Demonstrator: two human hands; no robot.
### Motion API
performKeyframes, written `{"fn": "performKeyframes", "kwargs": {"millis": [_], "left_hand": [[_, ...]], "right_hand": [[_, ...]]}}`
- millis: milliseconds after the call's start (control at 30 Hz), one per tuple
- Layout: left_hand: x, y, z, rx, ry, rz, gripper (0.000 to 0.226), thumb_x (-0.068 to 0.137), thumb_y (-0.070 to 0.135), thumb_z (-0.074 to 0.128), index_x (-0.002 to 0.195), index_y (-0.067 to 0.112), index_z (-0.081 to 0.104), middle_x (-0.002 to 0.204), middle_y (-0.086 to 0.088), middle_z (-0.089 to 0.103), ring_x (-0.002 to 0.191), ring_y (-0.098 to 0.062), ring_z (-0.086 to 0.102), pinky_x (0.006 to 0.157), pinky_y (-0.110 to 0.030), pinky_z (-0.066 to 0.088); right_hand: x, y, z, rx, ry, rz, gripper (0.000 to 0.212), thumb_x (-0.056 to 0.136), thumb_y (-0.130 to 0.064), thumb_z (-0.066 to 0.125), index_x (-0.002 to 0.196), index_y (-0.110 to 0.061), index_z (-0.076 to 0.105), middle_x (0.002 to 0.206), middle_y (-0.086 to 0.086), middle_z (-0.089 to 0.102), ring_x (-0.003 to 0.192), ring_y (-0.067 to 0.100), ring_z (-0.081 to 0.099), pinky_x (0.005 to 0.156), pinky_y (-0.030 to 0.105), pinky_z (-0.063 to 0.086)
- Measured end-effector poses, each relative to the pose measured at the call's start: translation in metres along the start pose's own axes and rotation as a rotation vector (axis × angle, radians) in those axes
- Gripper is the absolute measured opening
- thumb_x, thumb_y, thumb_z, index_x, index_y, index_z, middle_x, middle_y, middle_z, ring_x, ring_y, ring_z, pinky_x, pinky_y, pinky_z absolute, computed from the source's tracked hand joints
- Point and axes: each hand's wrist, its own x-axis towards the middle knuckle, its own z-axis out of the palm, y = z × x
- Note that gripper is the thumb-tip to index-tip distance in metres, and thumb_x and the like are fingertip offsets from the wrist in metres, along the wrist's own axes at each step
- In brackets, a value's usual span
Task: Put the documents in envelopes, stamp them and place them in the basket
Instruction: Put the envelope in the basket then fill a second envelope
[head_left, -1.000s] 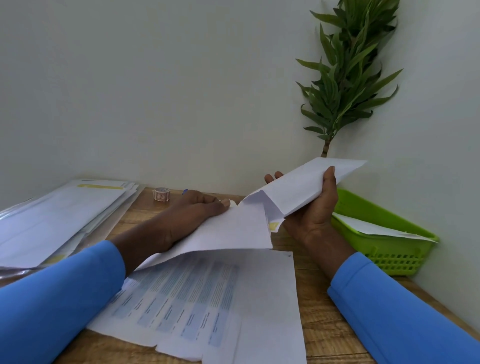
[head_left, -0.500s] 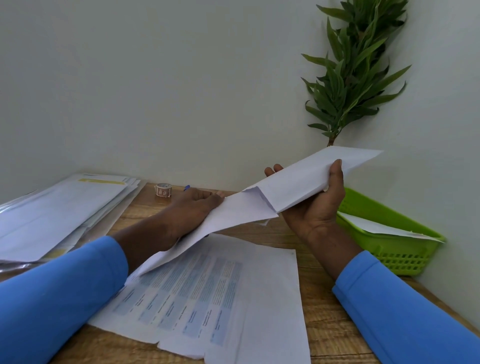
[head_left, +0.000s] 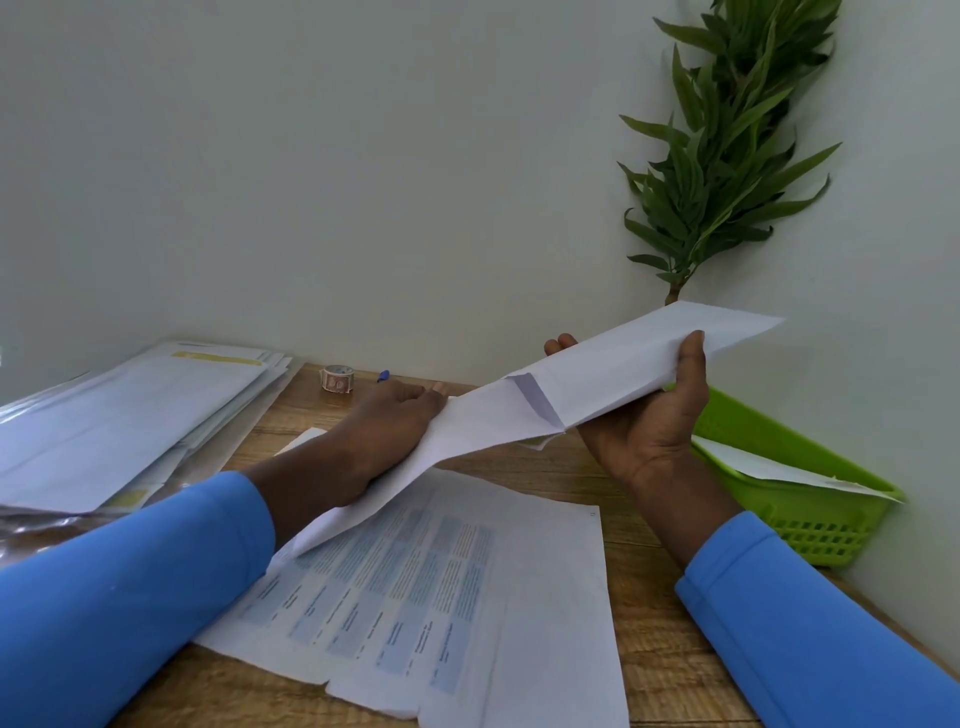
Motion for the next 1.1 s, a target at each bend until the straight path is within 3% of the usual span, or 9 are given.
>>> {"fn": "performKeyframes", "kwargs": {"millis": [133,267,333,433,600,700,867,1000,1100], "left_hand": [[0.001,0.0,0.0,0.026,0.008,0.013,0.046,0.107,0.035,0.045,0.082,0.004,0.066,0.062,-0.001,0.055,0.062,-0.017,0.054,0.074,-0.033,0.046],[-0.009,0.002,0.006,0.233,0.029,0.164,0.049,0.104,0.041,0.049,0.062,0.017,0.043,0.055,0.004,0.039,0.054,-0.014,0.037,0.059,-0.029,0.029],[-0.012,0.003,0.007,0.207,-0.047,0.179,0.052,0.102,0.046,0.052,0.065,0.01,0.046,0.062,-0.005,0.038,0.058,-0.017,0.036,0.059,-0.03,0.027],[-0.015,0.005,0.007,0.09,-0.215,0.141,0.057,0.101,0.049,0.056,0.073,-0.001,0.057,0.07,-0.011,0.046,0.065,-0.019,0.042,0.064,-0.031,0.031],[-0.015,0.006,0.012,-0.076,-0.066,0.119,0.053,0.104,0.039,0.055,0.058,0.014,0.061,0.056,0.001,0.06,0.051,-0.011,0.054,0.053,-0.019,0.041],[-0.014,0.008,0.012,-0.121,0.008,0.073,0.052,0.105,0.039,0.051,0.073,0.005,0.073,0.061,-0.001,0.068,0.053,-0.011,0.061,0.051,-0.018,0.044],[-0.012,0.006,0.01,-0.078,0.025,0.041,0.055,0.104,0.043,0.051,0.081,-0.001,0.074,0.061,-0.002,0.067,0.051,-0.011,0.06,0.051,-0.02,0.045],[-0.014,0.005,0.013,0.017,0.085,0.134,0.056,0.101,0.044,0.056,0.071,-0.003,0.06,0.061,-0.006,0.057,0.056,-0.016,0.054,0.059,-0.029,0.041],[-0.022,0.01,0.015,-0.055,0.033,0.147,0.047,0.1,0.043,0.06,0.071,0.008,0.072,0.068,-0.002,0.073,0.059,-0.013,0.065,0.058,-0.025,0.047]], "right_hand": [[-0.001,0.004,-0.001,-0.001,0.008,0.001,0.089,0.08,-0.073,0.062,0.147,-0.016,0.045,0.148,0.032,0.048,0.124,0.053,0.057,0.102,0.07,0.044],[-0.008,0.002,0.004,-0.043,0.006,0.003,0.079,0.085,-0.076,0.05,0.137,-0.017,0.053,0.129,0.031,0.064,0.116,0.051,0.063,0.107,0.065,0.042],[-0.012,0.002,0.007,-0.06,-0.011,0.012,0.075,0.087,-0.077,0.045,0.13,-0.017,0.057,0.122,0.03,0.068,0.115,0.05,0.064,0.108,0.063,0.043],[-0.015,0.005,0.009,-0.088,-0.043,0.049,0.079,0.087,-0.079,0.04,0.132,-0.016,0.056,0.129,0.031,0.064,0.117,0.049,0.064,0.103,0.063,0.046],[-0.015,0.004,0.012,-0.057,-0.011,-0.006,0.076,0.087,-0.076,0.047,0.129,-0.014,0.06,0.126,0.026,0.066,0.119,0.049,0.063,0.106,0.062,0.045],[-0.012,-0.001,0.01,-0.029,0.008,-0.057,0.076,0.087,-0.074,0.049,0.133,-0.014,0.058,0.121,0.024,0.066,0.123,0.048,0.06,0.101,0.063,0.048],[-0.01,-0.002,0.009,-0.053,0.027,-0.08,0.08,0.087,-0.075,0.049,0.143,-0.018,0.051,0.134,0.028,0.062,0.117,0.048,0.065,0.1,0.064,0.049],[-0.01,0.0,0.009,-0.075,0.065,-0.123,0.077,0.088,-0.075,0.048,0.142,-0.02,0.052,0.111,0.023,0.073,0.108,0.045,0.07,0.101,0.062,0.049],[-0.009,-0.002,0.01,-0.084,0.069,-0.157,0.076,0.089,-0.075,0.045,0.143,-0.023,0.05,0.108,0.021,0.075,0.108,0.045,0.07,0.1,0.061,0.051]]}}
